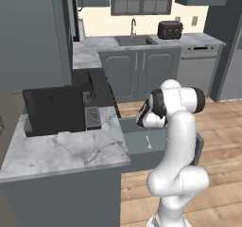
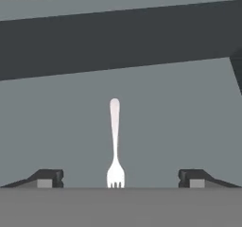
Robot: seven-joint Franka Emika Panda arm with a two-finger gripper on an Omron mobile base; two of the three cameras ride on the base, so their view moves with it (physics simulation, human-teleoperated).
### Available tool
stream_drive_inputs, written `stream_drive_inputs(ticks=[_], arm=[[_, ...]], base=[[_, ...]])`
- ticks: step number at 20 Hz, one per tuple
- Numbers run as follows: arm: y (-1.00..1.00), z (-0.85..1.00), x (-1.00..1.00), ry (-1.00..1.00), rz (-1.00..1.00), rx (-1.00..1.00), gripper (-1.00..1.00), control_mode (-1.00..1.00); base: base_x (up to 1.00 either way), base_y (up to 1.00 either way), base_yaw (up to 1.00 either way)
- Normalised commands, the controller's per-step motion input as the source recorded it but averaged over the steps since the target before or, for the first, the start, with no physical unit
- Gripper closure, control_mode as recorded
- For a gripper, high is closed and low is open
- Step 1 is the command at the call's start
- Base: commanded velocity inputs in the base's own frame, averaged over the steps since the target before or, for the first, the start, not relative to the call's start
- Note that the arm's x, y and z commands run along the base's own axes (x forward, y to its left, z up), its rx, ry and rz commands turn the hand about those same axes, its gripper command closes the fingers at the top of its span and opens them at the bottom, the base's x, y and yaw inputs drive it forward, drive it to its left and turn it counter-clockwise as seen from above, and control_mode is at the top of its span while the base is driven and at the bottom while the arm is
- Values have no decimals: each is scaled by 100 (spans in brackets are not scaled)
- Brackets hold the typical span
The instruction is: Pick up the metallic utensils from the counter and place them in the open drawer. Make sure not to pick up any wooden utensils.
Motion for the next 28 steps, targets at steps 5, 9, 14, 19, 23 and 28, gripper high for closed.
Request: stream_drive_inputs(ticks=[5,9,14,19,23,28], arm=[[-5,95,-35,1,0,0,-100,-100],[-16,68,-95,0,0,0,-100,-100],[-10,40,-100,-2,1,5,-100,-100],[0,44,-65,-11,0,4,-100,-100],[0,31,-21,-11,0,0,-100,-100],[0,0,0,0,0,0,-100,-100]], base=[[0,0,0],[0,0,0],[0,0,0],[0,0,0],[0,0,0],[0,0,0]])
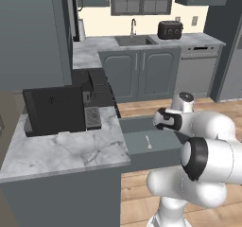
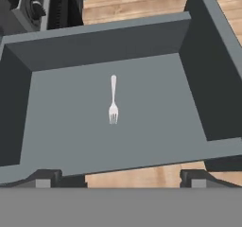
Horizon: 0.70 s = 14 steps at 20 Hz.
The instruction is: Pick up the metallic utensils from the counter and place them in the open drawer. Make sure not to pick up any wooden utensils.
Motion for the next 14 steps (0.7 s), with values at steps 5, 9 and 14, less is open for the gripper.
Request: stream_drive_inputs(ticks=[5,9,14], arm=[[0,0,-2,0,0,0,-100,-100],[0,0,0,0,0,0,-100,100],[0,0,0,0,0,0,-100,100]], base=[[0,0,0],[-57,-52,-7],[-58,-65,-56]])
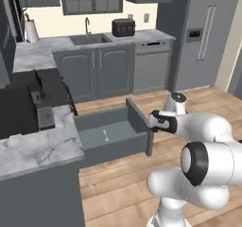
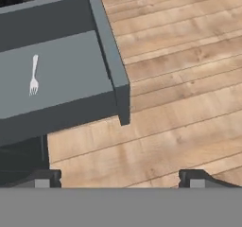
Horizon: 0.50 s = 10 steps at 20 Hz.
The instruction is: Pick up the metallic utensils from the counter and place them in the open drawer. Make sure not to pick up any wooden utensils.
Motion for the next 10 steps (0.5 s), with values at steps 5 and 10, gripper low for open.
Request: stream_drive_inputs(ticks=[5,10], arm=[[0,0,0,0,0,0,-100,100],[0,0,0,0,0,0,-100,100]], base=[[-4,-9,-91],[0,0,-97]])
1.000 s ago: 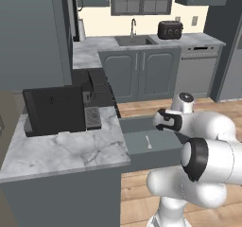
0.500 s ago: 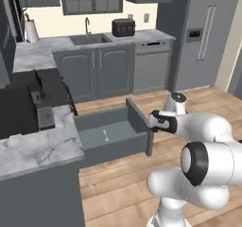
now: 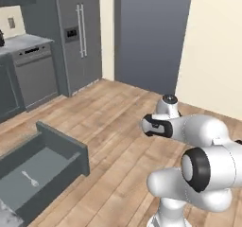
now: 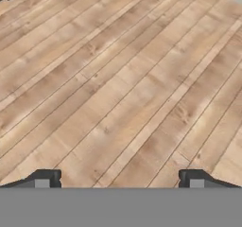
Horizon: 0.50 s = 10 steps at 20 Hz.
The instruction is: Pick up the metallic utensils from the counter and place them in the open drawer. Make sure not to pick up any wooden utensils.
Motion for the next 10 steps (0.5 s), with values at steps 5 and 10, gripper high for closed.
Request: stream_drive_inputs(ticks=[5,10], arm=[[0,0,0,0,0,0,-100,100],[0,0,0,0,0,0,-100,100]], base=[[0,-13,-91],[0,-8,-85]])
